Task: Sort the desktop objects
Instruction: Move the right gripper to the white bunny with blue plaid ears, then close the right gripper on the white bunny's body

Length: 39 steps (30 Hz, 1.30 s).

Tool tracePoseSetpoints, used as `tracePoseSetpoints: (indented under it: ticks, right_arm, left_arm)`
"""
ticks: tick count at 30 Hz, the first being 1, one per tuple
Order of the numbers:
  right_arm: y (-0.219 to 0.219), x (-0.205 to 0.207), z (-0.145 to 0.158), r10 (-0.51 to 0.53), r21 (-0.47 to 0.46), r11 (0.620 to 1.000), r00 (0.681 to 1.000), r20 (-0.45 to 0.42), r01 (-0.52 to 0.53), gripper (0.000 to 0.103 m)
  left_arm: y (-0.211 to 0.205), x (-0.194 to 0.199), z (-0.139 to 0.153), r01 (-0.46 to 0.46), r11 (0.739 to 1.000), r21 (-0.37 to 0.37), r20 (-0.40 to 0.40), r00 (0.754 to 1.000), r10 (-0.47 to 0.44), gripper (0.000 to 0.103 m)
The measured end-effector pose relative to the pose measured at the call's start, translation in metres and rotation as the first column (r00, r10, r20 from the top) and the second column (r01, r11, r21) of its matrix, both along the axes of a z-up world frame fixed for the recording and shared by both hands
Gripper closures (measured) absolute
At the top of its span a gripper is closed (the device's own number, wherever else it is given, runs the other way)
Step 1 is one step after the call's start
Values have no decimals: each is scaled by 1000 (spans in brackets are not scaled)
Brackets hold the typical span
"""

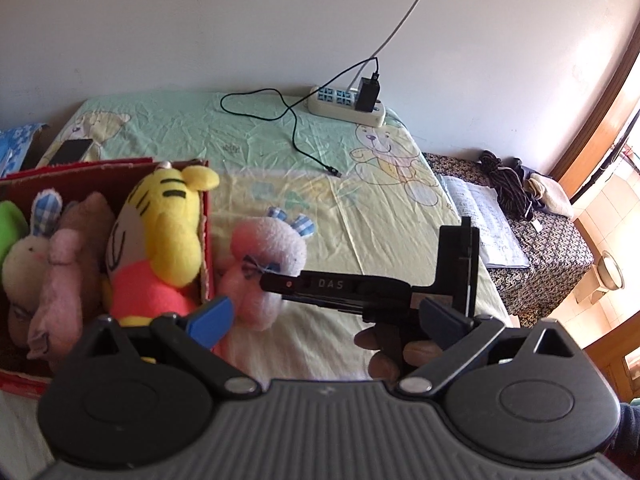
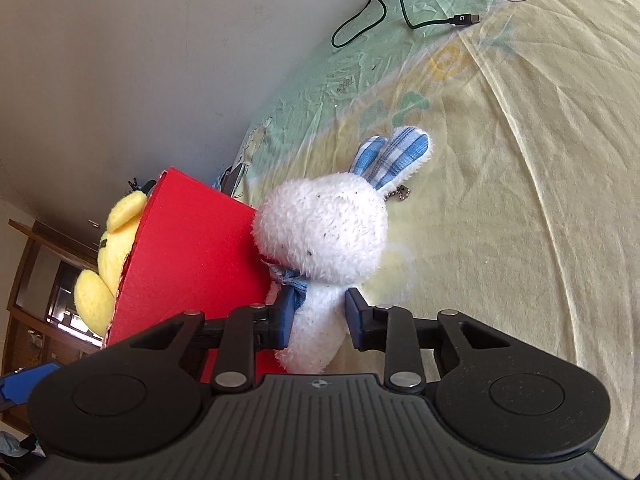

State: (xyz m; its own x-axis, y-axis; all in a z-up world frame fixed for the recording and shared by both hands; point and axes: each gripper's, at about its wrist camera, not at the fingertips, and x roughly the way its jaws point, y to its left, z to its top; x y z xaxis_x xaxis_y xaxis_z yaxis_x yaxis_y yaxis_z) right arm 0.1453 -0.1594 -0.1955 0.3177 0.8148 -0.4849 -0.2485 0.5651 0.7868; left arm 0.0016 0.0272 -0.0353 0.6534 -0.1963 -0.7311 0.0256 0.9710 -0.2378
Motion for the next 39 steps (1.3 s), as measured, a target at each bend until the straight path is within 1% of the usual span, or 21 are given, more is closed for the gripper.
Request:
tracePoseSetpoints:
  ticks: [1,2,4,6,10,11,12,14,16,19,22,25,27,28,30,32,34,36,37,38,39]
  right_arm:
    - [-4,-1,0,1,8,1000,1000,-3,-1,83]
    - [-8,-2,1,10,25,1000,1000,-7,-10,95]
    - [-19,-6,3,5,29,1000,1000,-11,-5,96]
    - [-28,-9,5,3,11,1000,1000,-7,-3,103]
    - [-49,-13,7,-17,22,1000,1000,-8,17,102]
    - [-54,-12,7,-32,24,999,999,-8,32,97]
    - [-56,-10,7,-43,41,998,999,-11,43,95]
    - [-60,-3,3,-58,104,993,997,-49,63,77]
    - [-61,5,-1,-67,165,983,995,-74,78,68]
    - [-59,14,-9,-59,202,976,993,-102,79,60]
    - [-61,26,-22,-46,259,962,985,-166,88,58]
    - [-56,38,-32,8,345,936,974,-225,73,56]
    - [-48,41,-31,23,354,933,975,-220,58,56]
    - [-42,42,-29,33,345,938,977,-209,42,55]
    - [-30,42,-26,43,327,945,982,-184,20,50]
    - [-19,41,-21,26,300,954,987,-157,23,44]
    - [-11,41,-18,11,291,956,990,-138,30,42]
    - [-2,41,-16,18,256,967,994,-112,12,46]
    - [1,41,-14,33,219,976,995,-93,-12,58]
    - [1,40,-14,42,216,976,996,-79,-24,65]
    - [-5,41,-15,40,231,973,995,-86,-19,68]
  left_arm:
    - [-1,3,-2,4,1000,-2,-2,1000,-4,3]
    - [-2,6,-3,12,1000,-10,-5,1000,-12,3]
    - [-4,11,-6,23,999,-26,-8,1000,-23,3]
    - [-8,18,-10,40,999,-29,-12,999,-40,3]
    - [-15,35,-17,54,998,-11,-6,999,-54,3]
    - [-16,41,-19,48,999,-5,-4,999,-48,3]
    - [-16,49,-22,37,999,2,-5,999,-37,3]
    - [-17,62,-26,38,999,-4,-1,999,-38,3]
    - [-19,71,-29,43,999,12,12,999,-43,3]
    - [-19,81,-34,57,998,6,16,998,-57,3]
    - [-18,92,-41,51,999,16,5,999,-52,3]
    - [-10,98,-45,35,999,-40,-3,999,-35,3]
    - [-8,100,-42,42,996,-75,-5,999,-42,3]
    - [-9,100,-40,42,996,-72,-1,999,-42,3]
    - [-9,98,-36,30,998,-61,9,1000,-30,3]
    - [-3,98,-36,28,994,-104,-2,1000,-28,3]
    - [2,100,-39,14,991,-137,-16,1000,-16,2]
    - [2,100,-38,17,989,-144,-21,1000,-21,2]
    - [2,100,-38,18,989,-149,-21,1000,-21,2]
    - [1,100,-37,20,989,-149,-18,1000,-23,2]
    - [1,99,-37,17,990,-143,-18,1000,-20,2]
